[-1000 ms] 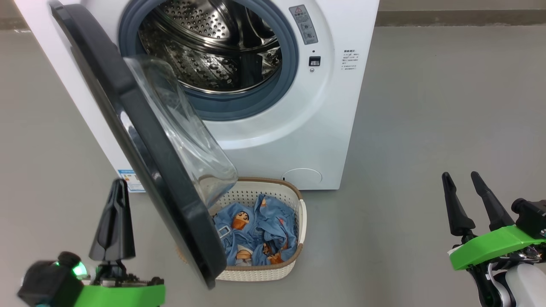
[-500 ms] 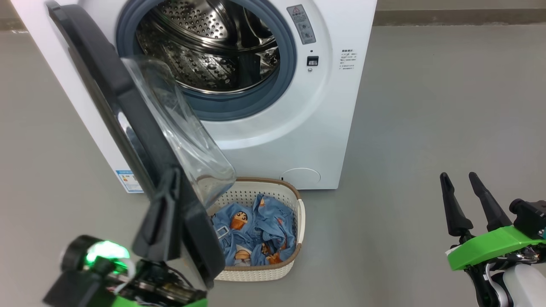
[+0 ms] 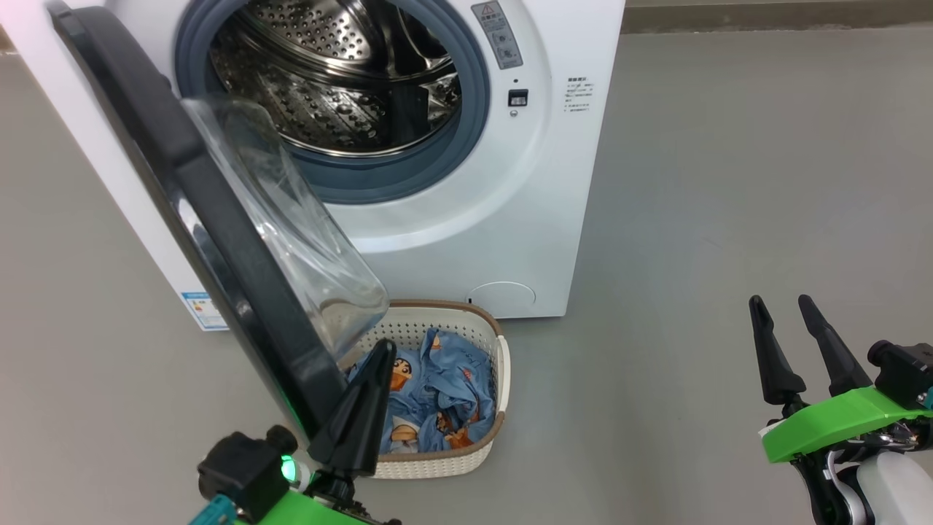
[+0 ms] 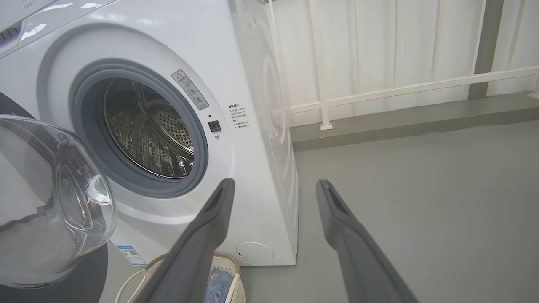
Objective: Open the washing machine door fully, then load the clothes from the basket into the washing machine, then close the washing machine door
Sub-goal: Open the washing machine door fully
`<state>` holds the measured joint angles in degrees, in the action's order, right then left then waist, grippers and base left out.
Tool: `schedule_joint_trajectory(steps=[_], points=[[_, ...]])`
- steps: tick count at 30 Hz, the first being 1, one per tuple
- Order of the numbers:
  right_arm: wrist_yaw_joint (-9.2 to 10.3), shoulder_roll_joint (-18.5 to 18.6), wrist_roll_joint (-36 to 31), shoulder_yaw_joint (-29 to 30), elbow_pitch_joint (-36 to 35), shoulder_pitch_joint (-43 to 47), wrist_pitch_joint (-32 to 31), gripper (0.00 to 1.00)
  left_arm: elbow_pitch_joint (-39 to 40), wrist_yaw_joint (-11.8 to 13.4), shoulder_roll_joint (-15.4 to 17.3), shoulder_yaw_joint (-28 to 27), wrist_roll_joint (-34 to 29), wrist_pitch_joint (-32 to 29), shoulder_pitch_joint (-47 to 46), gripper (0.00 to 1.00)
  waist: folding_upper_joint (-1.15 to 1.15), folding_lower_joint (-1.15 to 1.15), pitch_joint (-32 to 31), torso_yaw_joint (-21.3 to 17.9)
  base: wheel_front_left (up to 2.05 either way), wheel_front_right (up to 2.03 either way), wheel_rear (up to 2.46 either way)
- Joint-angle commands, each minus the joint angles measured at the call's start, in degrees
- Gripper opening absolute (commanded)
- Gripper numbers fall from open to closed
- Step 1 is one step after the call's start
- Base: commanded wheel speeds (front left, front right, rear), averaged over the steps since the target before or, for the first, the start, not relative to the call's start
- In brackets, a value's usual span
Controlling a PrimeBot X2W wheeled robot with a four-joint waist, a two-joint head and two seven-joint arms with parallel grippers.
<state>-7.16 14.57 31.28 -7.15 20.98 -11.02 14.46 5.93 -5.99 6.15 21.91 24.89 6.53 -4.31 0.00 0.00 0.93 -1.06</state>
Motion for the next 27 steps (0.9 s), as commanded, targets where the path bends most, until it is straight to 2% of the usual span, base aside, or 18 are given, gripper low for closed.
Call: schedule_joint_trajectory(steps=[1,13,27], points=[[-0.33,0.65,0.40,-1.01,-1.11,-0.94,0.53,1.00,0.19,0.15,-0.02,-1.72,0.50,0.01,-0.68,0.00,0.00,0.00,0.06,-0.23,0.00,0.00,0.00],[-0.33,0.50,0.66,-0.95,-1.00,-0.92,0.53,1.00,-10.63,0.77,-1.29,-1.77,3.11,0.63,-2.76,0.00,0.00,0.00,0.23,-0.46,0.00,0.00,0.00],[-0.33,0.77,0.81,-1.08,-0.71,-0.63,0.54,1.00,-13.30,2.54,-0.14,-4.63,4.68,1.91,-2.90,0.00,0.00,0.00,0.56,1.83,0.00,0.00,0.00]])
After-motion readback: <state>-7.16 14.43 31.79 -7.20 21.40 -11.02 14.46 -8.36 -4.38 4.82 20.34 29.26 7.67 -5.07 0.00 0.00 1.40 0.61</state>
